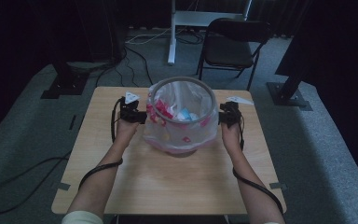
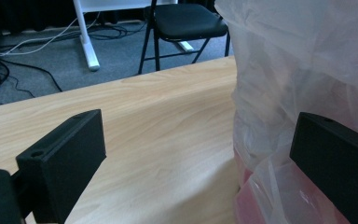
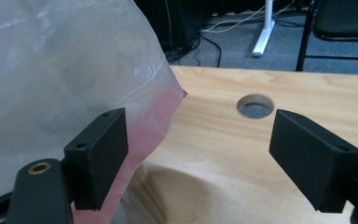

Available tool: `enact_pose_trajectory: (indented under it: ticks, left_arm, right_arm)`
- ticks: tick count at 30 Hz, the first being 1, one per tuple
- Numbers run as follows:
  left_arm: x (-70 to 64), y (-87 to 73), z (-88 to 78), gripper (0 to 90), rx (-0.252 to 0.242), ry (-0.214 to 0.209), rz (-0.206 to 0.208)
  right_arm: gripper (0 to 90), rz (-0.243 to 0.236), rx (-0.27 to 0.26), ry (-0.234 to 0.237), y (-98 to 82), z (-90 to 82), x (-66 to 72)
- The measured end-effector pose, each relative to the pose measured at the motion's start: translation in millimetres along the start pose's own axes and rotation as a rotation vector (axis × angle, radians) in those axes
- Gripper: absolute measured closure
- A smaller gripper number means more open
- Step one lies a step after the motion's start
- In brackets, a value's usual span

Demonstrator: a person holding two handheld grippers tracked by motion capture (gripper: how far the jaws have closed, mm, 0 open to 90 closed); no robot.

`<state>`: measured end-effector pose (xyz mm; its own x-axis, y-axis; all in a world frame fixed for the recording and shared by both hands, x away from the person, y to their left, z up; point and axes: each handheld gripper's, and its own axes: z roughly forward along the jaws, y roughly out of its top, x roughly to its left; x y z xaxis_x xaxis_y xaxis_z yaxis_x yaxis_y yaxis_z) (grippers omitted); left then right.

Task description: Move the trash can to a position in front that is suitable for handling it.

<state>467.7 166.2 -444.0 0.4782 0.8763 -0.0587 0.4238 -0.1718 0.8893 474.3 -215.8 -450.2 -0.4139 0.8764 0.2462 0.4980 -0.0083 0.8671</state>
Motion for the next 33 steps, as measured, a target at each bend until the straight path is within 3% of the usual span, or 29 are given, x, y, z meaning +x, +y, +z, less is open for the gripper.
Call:
enact_pose_trajectory:
  ticks: [6,13,16,17,19,21,33]
  left_arm:
    - [1.7,-10.3,-19.5,3.3,-0.005,0.015,-0.012]
    - [3.1,-23.6,-47.5,3.3,-0.001,0.0,0.014]
    - [3.1,-29.5,-57.6,3.3,-0.002,-0.009,0.011]
    - [3.2,-34.0,-65.0,3.3,-0.003,-0.013,0.005]
    - [2.9,-36.1,-68.4,3.3,-0.003,-0.013,0.004]
    - [2.5,-39.5,-74.8,3.3,-0.001,-0.014,0.007]
    - [-4.4,-55.8,-108.2,3.3,0.007,-0.047,0.042]
  right_arm:
    - [18.8,-0.035,0.021,0.003,-6.6,-8.8,20.5]
    - [18.9,-0.016,0.023,-0.004,-21.8,-23.7,46.4]
    - [18.9,-0.02,0.026,0.0,-26.1,-28.1,53.3]
    - [18.9,-0.025,0.025,0.002,-32.4,-34.4,63.0]
    - [18.9,-0.027,0.032,0.002,-33.8,-36.0,65.5]
    - [20.6,-0.031,0.034,0.004,-40.7,-42.9,76.4]
    - [20.8,-0.068,0.041,0.008,-60.1,-68.4,101.8]
